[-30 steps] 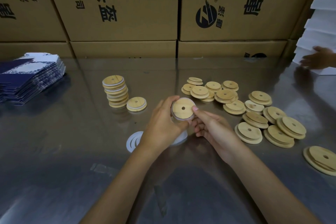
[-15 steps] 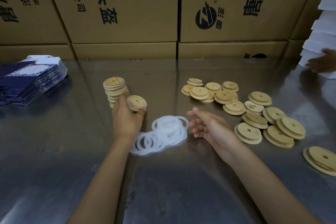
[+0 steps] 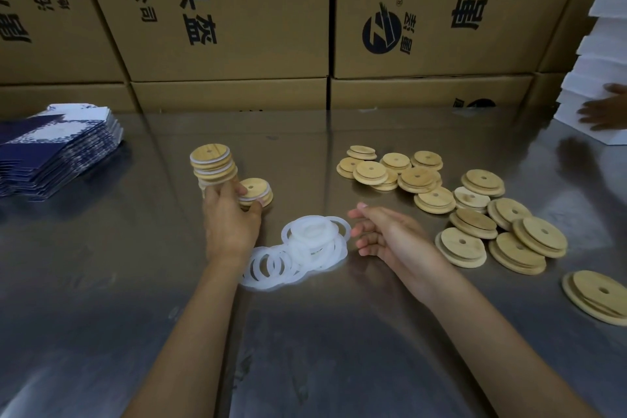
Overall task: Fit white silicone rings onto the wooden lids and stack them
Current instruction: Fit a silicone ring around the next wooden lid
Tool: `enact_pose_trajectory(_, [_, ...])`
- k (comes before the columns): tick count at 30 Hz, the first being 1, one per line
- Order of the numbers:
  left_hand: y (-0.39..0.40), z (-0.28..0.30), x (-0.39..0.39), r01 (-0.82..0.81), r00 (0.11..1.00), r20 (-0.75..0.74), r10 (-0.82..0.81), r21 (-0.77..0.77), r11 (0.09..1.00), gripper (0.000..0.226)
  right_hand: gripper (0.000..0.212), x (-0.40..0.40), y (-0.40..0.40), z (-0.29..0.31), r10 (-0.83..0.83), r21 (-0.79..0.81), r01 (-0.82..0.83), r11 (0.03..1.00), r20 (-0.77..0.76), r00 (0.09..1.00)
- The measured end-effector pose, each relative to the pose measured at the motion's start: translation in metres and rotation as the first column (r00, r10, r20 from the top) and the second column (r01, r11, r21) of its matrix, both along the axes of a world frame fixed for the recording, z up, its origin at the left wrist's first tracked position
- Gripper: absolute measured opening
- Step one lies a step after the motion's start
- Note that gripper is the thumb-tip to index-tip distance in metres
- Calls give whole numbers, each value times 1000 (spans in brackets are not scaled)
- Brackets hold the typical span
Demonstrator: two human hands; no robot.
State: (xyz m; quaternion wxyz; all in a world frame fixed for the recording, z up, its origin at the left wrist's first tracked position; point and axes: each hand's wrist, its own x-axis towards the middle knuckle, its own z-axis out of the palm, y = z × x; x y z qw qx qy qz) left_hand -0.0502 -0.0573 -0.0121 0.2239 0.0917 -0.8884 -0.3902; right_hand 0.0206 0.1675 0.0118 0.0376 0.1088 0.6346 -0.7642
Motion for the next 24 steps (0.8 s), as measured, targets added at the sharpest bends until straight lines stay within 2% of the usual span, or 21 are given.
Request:
enact_pose_trajectory(5, [1,3,4,-11,1000,-6,11,-83,996,37,14,-3,2,-4,-42,64,44,997,-23,999])
enact_pose_trajectory(7, [2,4,6,-10,1000,-1,10,-98,995,39,11,-6,8,-6,-90,231,118,966,-127,988])
enact_pose_trajectory(8, [3,6,7,-10,1000,-8,9,-102,995,39,11,-8,13,-7,-103,364,177,914,-214,971])
enact_pose_trajectory(10, [5,10,10,-13,999,-43,8,-99,995,36,13,-9,25,-7,-87,589,311,746,-378,922])
enact_pose_trajectory(12, [10,14,13,1,997,-82,-9,-92,996,32,18,-9,38,-8,-89,724,397,565,-425,901])
enact_pose_trajectory(13, [13,16,15,18,995,-95,-27,-91,996,30,23,-10,43,-8,-110,791,403,460,-399,910])
enact_pose_trajectory(15, [21,18,19,69,991,-107,-79,-94,993,27,36,-9,52,-8,-204,921,310,235,-265,942])
enact_pose_trajectory(16, [26,19,21,99,988,-111,-110,-100,990,26,43,-9,55,-7,-258,962,228,151,-184,949])
enact_pose_trajectory(17, [31,19,23,128,983,-115,-141,-110,986,25,49,-7,56,-5,-300,982,149,112,-110,948])
enact_pose_trajectory(20, [44,17,30,187,971,-123,-207,-157,970,27,57,-5,56,-3,-318,993,27,115,11,948])
enact_pose_trajectory(24, [53,14,34,225,959,-122,-254,-215,950,27,51,-4,48,-2,-220,991,57,123,-29,975])
